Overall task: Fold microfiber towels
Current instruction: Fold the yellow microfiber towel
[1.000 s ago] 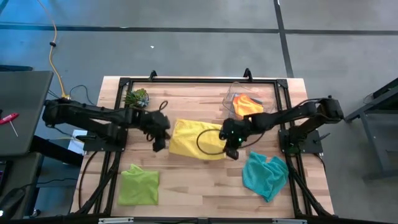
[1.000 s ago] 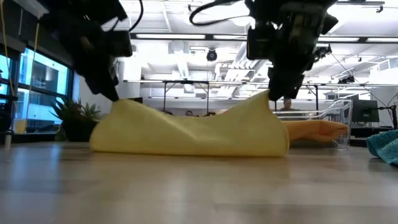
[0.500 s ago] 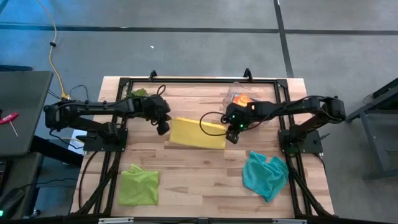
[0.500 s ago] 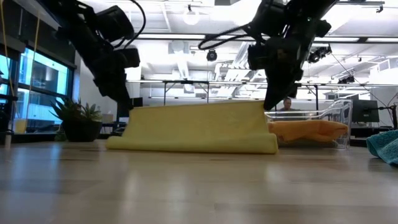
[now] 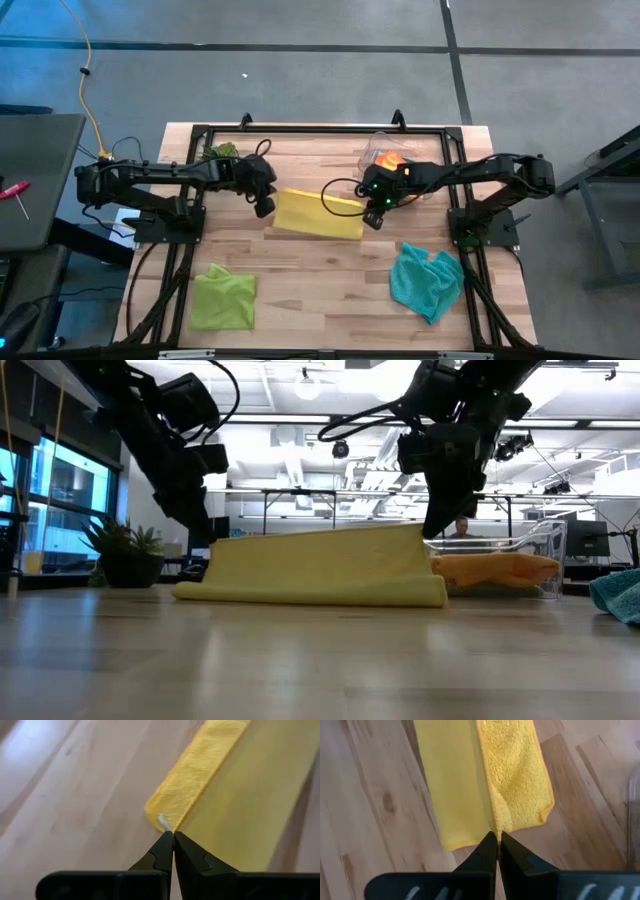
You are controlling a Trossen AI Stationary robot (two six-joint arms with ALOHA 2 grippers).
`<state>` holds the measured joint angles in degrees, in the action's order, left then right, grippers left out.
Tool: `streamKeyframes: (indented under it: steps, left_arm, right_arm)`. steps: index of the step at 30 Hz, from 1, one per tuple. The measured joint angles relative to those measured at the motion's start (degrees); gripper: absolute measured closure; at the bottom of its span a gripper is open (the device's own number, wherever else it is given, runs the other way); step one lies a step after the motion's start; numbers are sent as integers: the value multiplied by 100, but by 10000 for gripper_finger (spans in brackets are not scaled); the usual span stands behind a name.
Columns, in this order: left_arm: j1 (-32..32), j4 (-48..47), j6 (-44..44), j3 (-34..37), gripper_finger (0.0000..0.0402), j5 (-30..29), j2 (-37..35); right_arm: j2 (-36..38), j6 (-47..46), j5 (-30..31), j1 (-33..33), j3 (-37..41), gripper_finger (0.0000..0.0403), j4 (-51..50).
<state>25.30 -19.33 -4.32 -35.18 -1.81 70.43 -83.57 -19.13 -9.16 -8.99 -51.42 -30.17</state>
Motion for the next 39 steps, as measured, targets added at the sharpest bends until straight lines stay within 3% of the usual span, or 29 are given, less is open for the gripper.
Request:
streamKeyframes:
  steps: [4, 12, 15, 20, 27, 33, 39]
  left_arm:
    - [2, -43, -132, 4, 389, -278, 0]
    - [2, -200, -253, 4, 375, -272, -2]
    - [2, -251, -253, 4, 364, -268, -2]
    - [2, -236, -170, -19, 335, -181, -68]
    - [2, -100, 234, -505, 287, -141, -90]
    - [-81, 139, 201, -645, 250, 76, 179]
    - [-476, 352, 263, -632, 245, 407, 980]
  right_arm:
    - [0, 12, 3, 2, 4, 403, 67]
    - [0, -26, 7, 2, 4, 393, 68]
    - [0, -11, 128, -2, 4, 359, 76]
    - [0, -22, 569, -32, 4, 268, 78]
    - [212, -19, 751, -436, -161, 156, -499]
    - [541, -442, 746, -283, 193, 136, -116]
    - [590, -1514, 674, 386, 798, 135, 1245]
